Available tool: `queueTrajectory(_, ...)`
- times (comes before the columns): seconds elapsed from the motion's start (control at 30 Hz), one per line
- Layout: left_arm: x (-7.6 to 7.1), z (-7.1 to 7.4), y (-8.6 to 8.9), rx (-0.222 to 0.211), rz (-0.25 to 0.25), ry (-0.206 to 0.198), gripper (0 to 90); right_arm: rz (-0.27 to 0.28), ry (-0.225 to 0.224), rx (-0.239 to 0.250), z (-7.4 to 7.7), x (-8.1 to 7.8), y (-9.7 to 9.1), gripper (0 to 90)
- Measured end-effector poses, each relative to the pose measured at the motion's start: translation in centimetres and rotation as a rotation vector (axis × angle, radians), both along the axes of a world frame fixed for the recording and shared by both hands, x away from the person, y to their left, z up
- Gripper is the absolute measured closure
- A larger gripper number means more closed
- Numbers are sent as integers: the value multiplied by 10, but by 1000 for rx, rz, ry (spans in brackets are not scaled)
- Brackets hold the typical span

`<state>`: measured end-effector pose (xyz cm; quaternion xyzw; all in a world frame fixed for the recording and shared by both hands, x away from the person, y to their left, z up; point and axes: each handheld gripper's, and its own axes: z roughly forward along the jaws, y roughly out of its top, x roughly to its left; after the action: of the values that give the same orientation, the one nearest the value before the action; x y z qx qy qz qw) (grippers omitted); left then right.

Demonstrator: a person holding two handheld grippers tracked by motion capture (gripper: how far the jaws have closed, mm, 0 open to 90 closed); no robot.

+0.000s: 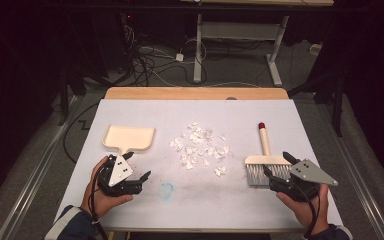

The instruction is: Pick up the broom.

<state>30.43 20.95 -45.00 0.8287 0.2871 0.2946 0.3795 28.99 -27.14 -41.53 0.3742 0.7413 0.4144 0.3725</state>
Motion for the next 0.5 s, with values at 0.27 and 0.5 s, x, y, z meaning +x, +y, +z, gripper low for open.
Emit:
queueTrajectory(0.27,-1,-2,-3,12,-8,15,194,-9,14,-8,0,4,-1,269)
queueTrajectory(0.5,-1,-4,-8,24,-15,27,194,-70,92,3,13,30,-5,261)
